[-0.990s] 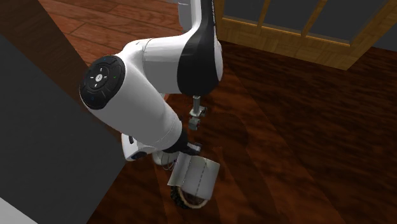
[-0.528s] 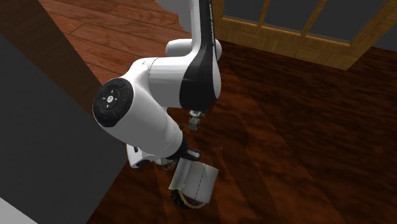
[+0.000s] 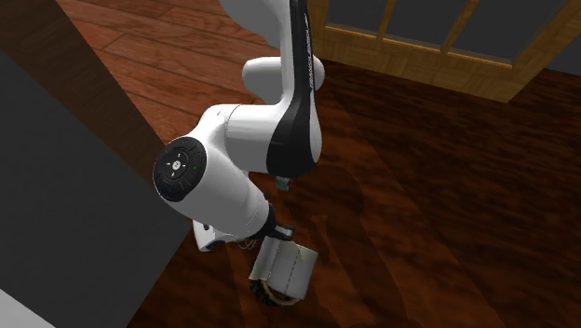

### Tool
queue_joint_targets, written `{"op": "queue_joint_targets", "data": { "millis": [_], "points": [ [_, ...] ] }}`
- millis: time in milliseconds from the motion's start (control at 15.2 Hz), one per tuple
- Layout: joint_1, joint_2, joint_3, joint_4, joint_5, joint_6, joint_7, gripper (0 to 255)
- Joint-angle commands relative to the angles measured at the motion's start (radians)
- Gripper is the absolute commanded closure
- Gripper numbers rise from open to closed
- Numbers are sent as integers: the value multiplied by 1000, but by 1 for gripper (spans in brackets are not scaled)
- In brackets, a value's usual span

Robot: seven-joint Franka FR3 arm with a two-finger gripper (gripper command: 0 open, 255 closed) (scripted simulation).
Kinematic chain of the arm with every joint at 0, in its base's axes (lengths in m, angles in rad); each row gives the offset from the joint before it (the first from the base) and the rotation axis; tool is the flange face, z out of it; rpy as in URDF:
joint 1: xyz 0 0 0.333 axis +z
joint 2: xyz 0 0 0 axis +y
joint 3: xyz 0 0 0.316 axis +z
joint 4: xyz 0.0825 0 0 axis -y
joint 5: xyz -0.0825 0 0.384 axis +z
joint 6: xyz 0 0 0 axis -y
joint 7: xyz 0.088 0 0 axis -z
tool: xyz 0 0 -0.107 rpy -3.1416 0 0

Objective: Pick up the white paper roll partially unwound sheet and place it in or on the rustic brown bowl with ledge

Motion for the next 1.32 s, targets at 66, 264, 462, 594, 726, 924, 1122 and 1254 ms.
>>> {"op": "queue_joint_targets", "data": {
  "millis": [66, 264, 462, 594, 726, 924, 1122, 1254],
  "points": [
    [0, 1, 0, -1, 1, 3, -1, 255],
    [0, 1, 0, -1, 1, 3, -1, 255],
    [0, 1, 0, -1, 1, 3, -1, 0],
    [0, 1, 0, -1, 1, 3, -1, 0],
    [-4, -8, -4, 24, -6, -31, 2, 0],
    [-13, -26, -13, 98, -21, -124, 10, 0],
    [-13, -26, -13, 98, -21, -124, 10, 0],
    [-13, -26, -13, 98, -21, -124, 10, 0]
  ]
}}
